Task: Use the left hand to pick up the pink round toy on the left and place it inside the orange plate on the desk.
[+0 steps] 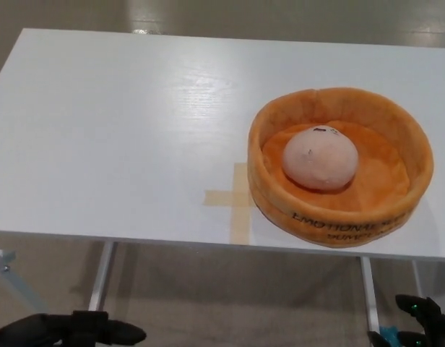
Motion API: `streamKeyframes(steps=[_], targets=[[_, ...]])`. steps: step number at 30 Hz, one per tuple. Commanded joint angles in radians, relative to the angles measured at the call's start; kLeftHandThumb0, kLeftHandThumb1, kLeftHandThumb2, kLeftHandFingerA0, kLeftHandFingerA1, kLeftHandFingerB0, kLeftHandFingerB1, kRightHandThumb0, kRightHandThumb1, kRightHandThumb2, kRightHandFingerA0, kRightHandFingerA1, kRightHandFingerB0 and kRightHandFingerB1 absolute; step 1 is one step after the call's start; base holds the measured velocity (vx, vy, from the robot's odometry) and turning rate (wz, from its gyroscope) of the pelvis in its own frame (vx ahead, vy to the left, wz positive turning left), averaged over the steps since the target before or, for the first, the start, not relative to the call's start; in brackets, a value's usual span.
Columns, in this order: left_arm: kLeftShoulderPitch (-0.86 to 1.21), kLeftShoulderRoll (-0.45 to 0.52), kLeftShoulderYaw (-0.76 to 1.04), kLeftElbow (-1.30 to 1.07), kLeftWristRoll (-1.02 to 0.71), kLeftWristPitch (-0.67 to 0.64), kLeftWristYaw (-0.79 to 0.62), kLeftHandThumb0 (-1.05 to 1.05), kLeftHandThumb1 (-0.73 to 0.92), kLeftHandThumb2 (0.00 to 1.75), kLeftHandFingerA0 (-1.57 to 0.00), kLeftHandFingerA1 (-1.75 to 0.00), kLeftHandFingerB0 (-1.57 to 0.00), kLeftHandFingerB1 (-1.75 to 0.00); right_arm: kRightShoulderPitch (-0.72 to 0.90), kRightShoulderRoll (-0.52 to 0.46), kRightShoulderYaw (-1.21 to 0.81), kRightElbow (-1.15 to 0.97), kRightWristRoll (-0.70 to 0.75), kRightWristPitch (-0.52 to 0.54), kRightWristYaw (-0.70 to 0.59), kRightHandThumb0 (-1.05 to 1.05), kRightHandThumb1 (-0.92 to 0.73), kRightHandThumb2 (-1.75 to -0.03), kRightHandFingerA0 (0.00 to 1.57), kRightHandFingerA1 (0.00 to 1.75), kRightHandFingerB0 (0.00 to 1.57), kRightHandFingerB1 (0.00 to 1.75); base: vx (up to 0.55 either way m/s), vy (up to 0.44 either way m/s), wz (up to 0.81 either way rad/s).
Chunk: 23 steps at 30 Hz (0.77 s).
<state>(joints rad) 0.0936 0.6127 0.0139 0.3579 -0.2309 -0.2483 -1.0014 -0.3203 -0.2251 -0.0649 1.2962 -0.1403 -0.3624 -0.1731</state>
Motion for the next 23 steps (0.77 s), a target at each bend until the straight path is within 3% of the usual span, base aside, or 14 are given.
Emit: streamKeyframes(steps=[1,2,3,9,10,11,13,14,17,18,19,20,23], targets=[[-0.148,-0.089,-0.010,0.452,0.145,-0.092,0.246,-0.44,0.52,0.56,-0.37,-0.38,-0.37,-0.32,0.012,-0.010,-0.007,0.010,0.005,0.015,0.014,-0.58,-0.43,-0.64,0.23,0.74,0.12,0.66,0.00,0.000,0.00],[-0.161,-0.098,-0.007,0.490,0.146,-0.096,0.265,-0.44,0.52,0.56,-0.37,-0.38,-0.37,-0.32,0.013,-0.011,-0.007,0.010,0.006,0.014,0.014,-0.58,-0.43,-0.64,0.23,0.74,0.12,0.66,0.00,0.000,0.00],[-0.183,-0.111,-0.008,0.558,0.158,-0.090,0.317,-0.50,0.53,0.57,-0.38,-0.37,-0.38,-0.33,0.015,-0.010,-0.009,0.010,0.007,0.012,0.014,-0.59,-0.34,-0.83,0.26,0.70,0.14,0.63,0.00,0.000,0.00],[-0.247,-0.149,-0.014,0.747,0.184,-0.067,0.468,-0.54,0.51,0.56,-0.39,-0.36,-0.41,-0.33,0.022,-0.011,-0.011,0.010,0.010,0.004,0.015,-0.58,-0.33,-0.83,0.24,0.69,0.12,0.63,0.00,0.000,0.00],[-0.258,-0.156,-0.012,0.772,0.186,-0.062,0.499,-0.61,0.42,0.79,-0.28,-0.46,-0.34,-0.46,0.022,-0.011,-0.012,0.010,0.010,0.005,0.016,-0.59,-0.34,-0.83,0.23,0.68,0.12,0.61,0.00,0.000,0.00],[-0.265,-0.161,-0.010,0.790,0.188,-0.063,0.518,-0.61,0.42,0.79,-0.28,-0.46,-0.34,-0.46,0.023,-0.011,-0.012,0.010,0.010,0.005,0.016,-0.59,-0.34,-0.83,0.23,0.68,0.12,0.61,0.00,0.000,0.00],[-0.282,-0.174,0.000,0.828,0.183,-0.052,0.564,-0.65,0.43,0.77,-0.33,-0.46,-0.35,-0.44,0.024,-0.010,-0.017,0.010,0.016,0.010,0.021,-0.59,-0.34,-0.83,0.23,0.68,0.11,0.61,0.00,0.000,0.00],[-0.294,-0.187,0.011,0.852,0.174,-0.049,0.592,-0.55,0.51,0.56,-0.41,-0.35,-0.39,-0.33,0.027,-0.012,-0.019,0.010,0.018,0.010,0.025,-0.59,-0.34,-0.83,0.23,0.68,0.10,0.61,0.00,0.000,0.00],[-0.305,-0.197,0.020,0.873,0.165,-0.052,0.605,-0.55,0.50,0.56,-0.42,-0.35,-0.41,-0.34,0.031,-0.014,-0.016,0.011,0.016,0.010,0.026,-0.60,-0.35,-0.83,0.22,0.68,0.10,0.61,0.00,0.000,0.00],[-0.313,-0.208,0.020,0.882,0.168,-0.059,0.623,-0.59,0.42,0.81,-0.43,-0.52,-0.28,-0.43,0.034,-0.017,-0.018,0.013,0.017,0.015,0.032,-0.61,-0.45,-0.63,0.18,0.69,0.08,0.59,0.00,0.000,0.00],[-0.317,-0.214,0.019,0.884,0.171,-0.064,0.634,-0.59,0.42,0.81,-0.43,-0.52,-0.28,-0.43,0.034,-0.018,-0.020,0.014,0.019,0.018,0.036,-0.61,-0.45,-0.63,0.18,0.69,0.08,0.59,0.00,0.000,0.00],[-0.319,-0.223,0.013,0.883,0.181,-0.073,0.655,-0.75,0.51,0.87,-0.44,-0.50,-0.30,-0.42,0.036,-0.018,-0.022,0.015,0.021,0.019,0.040,-0.61,-0.45,-0.62,0.19,0.70,0.09,0.60,0.00,0.000,0.00],[-0.323,-0.240,0.007,0.889,0.195,-0.093,0.696,-0.73,0.59,0.96,-0.48,-0.54,-0.33,-0.45,0.041,-0.019,-0.018,0.017,0.017,0.018,0.042,-0.62,-0.46,-0.62,0.19,0.69,0.09,0.61,0.00,0.000,0.00]])
